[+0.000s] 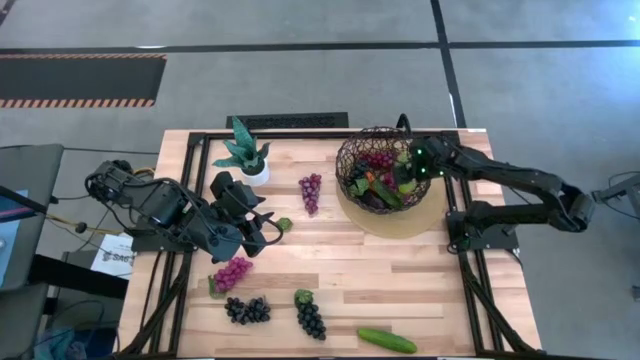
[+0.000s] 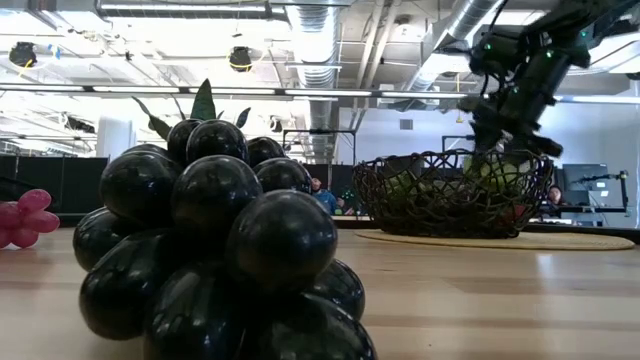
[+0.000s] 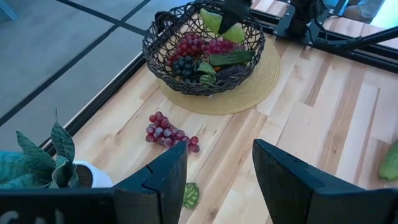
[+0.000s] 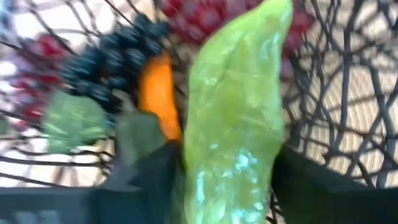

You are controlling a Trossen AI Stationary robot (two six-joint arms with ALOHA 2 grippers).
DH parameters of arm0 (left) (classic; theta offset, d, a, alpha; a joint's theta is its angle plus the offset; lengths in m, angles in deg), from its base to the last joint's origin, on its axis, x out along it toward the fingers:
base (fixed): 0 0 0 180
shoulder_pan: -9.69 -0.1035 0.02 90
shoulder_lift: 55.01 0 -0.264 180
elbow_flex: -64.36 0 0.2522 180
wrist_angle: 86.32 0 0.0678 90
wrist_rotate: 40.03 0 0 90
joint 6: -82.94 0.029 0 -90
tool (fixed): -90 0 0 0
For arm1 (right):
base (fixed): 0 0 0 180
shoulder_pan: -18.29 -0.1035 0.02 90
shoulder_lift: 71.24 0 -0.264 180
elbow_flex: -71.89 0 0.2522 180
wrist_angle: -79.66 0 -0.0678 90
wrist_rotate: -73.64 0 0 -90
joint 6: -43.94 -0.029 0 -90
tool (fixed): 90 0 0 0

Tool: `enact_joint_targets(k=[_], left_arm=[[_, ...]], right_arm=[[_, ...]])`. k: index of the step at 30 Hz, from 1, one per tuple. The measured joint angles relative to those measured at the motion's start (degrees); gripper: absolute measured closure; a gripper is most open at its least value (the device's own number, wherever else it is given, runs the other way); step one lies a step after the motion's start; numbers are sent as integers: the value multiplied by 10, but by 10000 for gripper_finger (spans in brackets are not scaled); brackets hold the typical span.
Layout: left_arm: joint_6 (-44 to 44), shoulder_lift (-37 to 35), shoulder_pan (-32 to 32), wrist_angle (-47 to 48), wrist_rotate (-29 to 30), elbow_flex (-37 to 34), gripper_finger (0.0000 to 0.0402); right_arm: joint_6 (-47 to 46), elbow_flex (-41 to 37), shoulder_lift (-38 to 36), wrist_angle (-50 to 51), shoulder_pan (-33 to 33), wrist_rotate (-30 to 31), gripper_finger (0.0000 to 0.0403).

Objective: Build produce basket
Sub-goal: Put the green cucumber into the black wire basket

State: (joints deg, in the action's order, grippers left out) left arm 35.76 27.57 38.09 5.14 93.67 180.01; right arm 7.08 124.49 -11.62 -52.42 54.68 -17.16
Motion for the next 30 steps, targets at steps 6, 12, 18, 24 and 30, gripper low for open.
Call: enact_joint_targets(k=[6,12,18,24,30], left_arm=[[0,0,0,0,0,0,231],[0,0,0,0,0,0,231],[0,0,0,0,0,0,231],[3,0,0,0,0,0,231],[3,0,0,0,0,0,231]], right_arm=[[25,90,0,67,1,23,16],[19,180,3,175,-19,20,38],[-2,237,3,187,-139,-46,62],[-82,253,4,186,-307,-56,68],[-215,253,19,166,-479,-52,67]])
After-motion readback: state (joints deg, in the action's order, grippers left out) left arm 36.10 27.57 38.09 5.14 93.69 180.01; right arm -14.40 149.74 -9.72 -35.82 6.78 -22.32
